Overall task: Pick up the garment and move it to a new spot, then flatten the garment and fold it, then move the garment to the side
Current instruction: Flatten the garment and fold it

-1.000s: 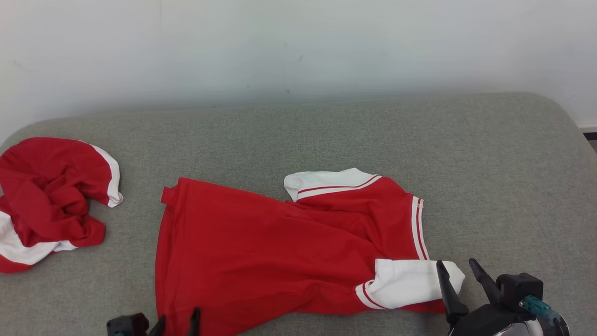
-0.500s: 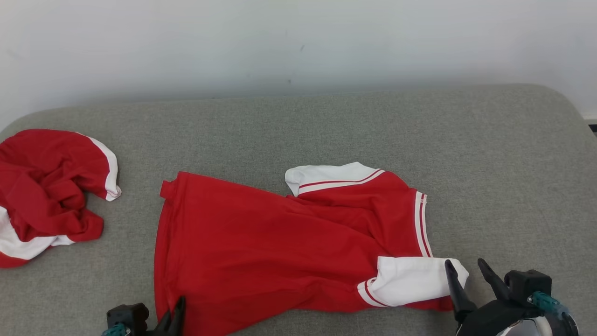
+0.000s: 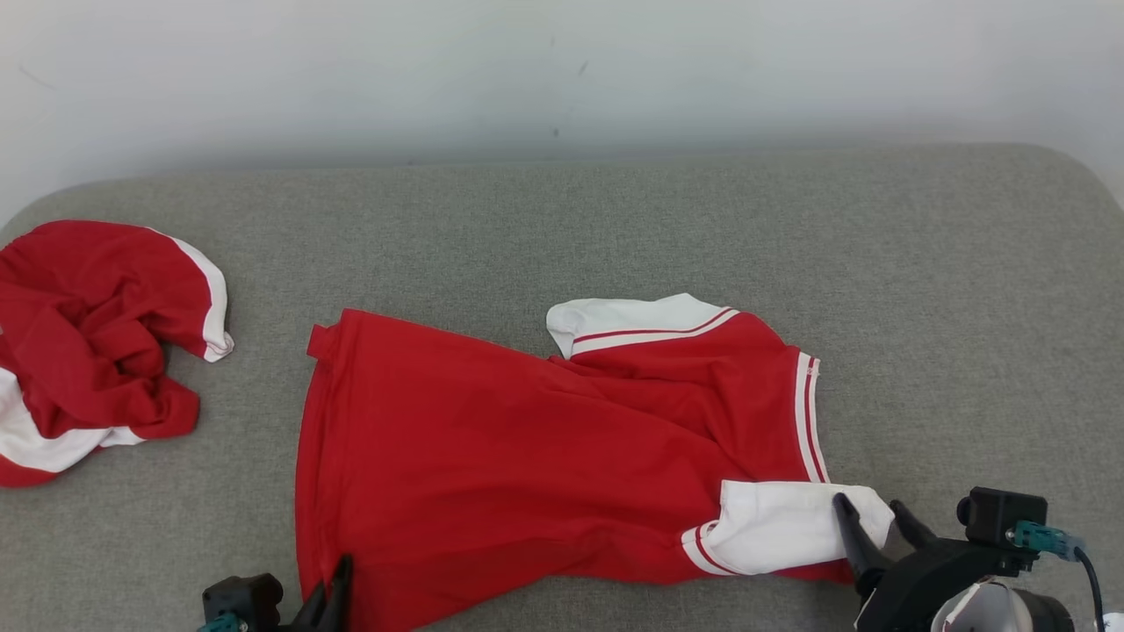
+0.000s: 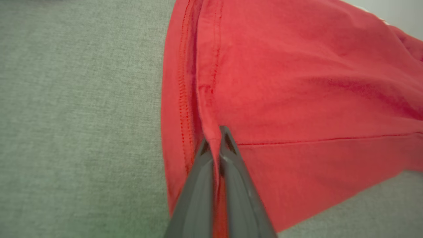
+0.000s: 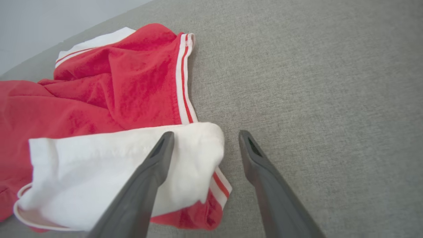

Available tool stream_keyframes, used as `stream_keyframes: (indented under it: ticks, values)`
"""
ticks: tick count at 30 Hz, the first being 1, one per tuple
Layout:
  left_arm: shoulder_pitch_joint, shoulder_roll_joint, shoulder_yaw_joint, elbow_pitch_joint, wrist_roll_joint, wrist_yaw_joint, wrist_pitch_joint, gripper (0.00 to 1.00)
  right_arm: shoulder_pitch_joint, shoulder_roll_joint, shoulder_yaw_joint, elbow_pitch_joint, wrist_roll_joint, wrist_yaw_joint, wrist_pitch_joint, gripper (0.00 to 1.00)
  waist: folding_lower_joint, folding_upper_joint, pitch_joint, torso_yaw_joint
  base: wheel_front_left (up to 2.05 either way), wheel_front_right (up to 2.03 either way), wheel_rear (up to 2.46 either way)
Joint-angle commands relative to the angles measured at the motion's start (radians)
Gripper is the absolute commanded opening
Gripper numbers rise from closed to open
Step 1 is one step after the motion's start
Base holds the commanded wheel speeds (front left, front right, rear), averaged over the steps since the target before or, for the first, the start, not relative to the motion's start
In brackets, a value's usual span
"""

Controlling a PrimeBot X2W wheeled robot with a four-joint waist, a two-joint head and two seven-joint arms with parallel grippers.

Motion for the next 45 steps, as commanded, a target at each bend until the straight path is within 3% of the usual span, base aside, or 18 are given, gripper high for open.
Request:
stream_keyframes:
  ticks: [1, 9, 11, 12, 13, 14, 15, 21, 24, 29, 33, 36, 45]
  values:
    - [-0.012, -0.001, -0.003, 0.007, -0.005, -0.003, -0.004, 0.0, -0.005, 0.003, 0.007, 0.0, 0.018, -0.002, 0.02, 1.0, -0.0001, 0.0, 0.002, 0.0, 0.0, 0.0, 0.0]
    - [-0.024, 0.004, -0.01, 0.01, -0.01, 0.0, -0.007, 0.0, 0.005, 0.005, 0.051, -0.03, 0.083, -0.002, 0.064, 1.0, -0.0001, 0.0, 0.004, 0.0, 0.0, 0.0, 0.0]
    - [-0.025, 0.007, -0.009, 0.011, -0.012, 0.003, -0.007, 0.0, 0.004, 0.002, 0.067, -0.037, 0.086, -0.002, 0.058, 0.96, -0.0001, 0.0, 0.004, -0.002, 0.0, 0.0, 0.0]
    - [-0.025, 0.008, -0.009, 0.011, -0.014, 0.004, -0.008, 0.0, 0.003, 0.001, 0.073, -0.038, 0.087, -0.002, 0.058, 0.9, -0.0001, 0.0, 0.004, -0.004, 0.0, 0.0, 0.0]
    - [-0.025, 0.008, -0.009, 0.011, -0.016, 0.005, -0.008, 0.0, 0.0, -0.004, 0.082, -0.039, 0.084, -0.002, 0.058, 0.78, -0.0001, 0.0, 0.003, -0.005, 0.0, 0.0, 0.0]
    - [-0.026, 0.009, -0.011, 0.011, -0.017, 0.007, -0.007, 0.0, -0.012, -0.013, 0.096, -0.043, 0.071, -0.002, 0.044, 0.26, -0.0001, 0.0, 0.002, -0.007, 0.0, 0.0, 0.0]
    - [-0.027, 0.009, -0.011, 0.01, -0.018, 0.008, -0.007, 0.0, -0.018, -0.017, 0.101, -0.045, 0.064, -0.002, 0.032, 0.02, -0.0001, 0.0, 0.001, -0.007, 0.0, 0.0, 0.0]
    - [-0.038, 0.003, 0.012, -0.022, -0.054, 0.007, -0.027, 0.0, -0.045, -0.036, 0.135, -0.072, 0.05, -0.002, -0.041, 0.0, -0.0001, 0.0, -0.008, -0.006, 0.0, 0.0, 0.0]
    - [-0.057, -0.014, 0.053, -0.052, -0.138, 0.002, -0.014, 0.0, -0.077, -0.041, 0.149, -0.106, 0.086, -0.002, -0.076, 0.0, -0.0001, 0.0, -0.007, -0.009, 0.0, 0.0, 0.0]
    - [-0.138, -0.011, 0.099, -0.129, -0.292, -0.006, 0.08, 0.0, -0.193, -0.116, 0.239, -0.164, 0.14, -0.002, -0.065, 0.0, -0.0001, 0.0, 0.002, -0.021, 0.0, 0.0, 0.0]
    - [-0.239, 0.023, 0.129, -0.191, -0.367, -0.004, 0.179, 0.0, -0.342, -0.201, 0.341, -0.183, 0.166, -0.002, -0.024, 0.0, -0.0001, 0.0, 0.035, -0.038, 0.0, 0.0, 0.0]
    - [-0.33, 0.05, 0.147, -0.229, -0.404, 0.004, 0.247, 0.0, -0.47, -0.228, 0.401, -0.162, 0.187, -0.002, -0.008, 0.0, -0.0001, 0.0, 0.08, -0.054, 0.0, 0.0, 0.0]
    - [-0.661, 0.152, 0.139, -0.324, -0.36, 0.04, 0.33, 0.0, -0.907, -0.201, 0.489, 0.015, 0.22, -0.002, -0.058, 0.0, -0.0001, 0.0, 0.298, -0.085, 0.0, 0.0, 0.0]
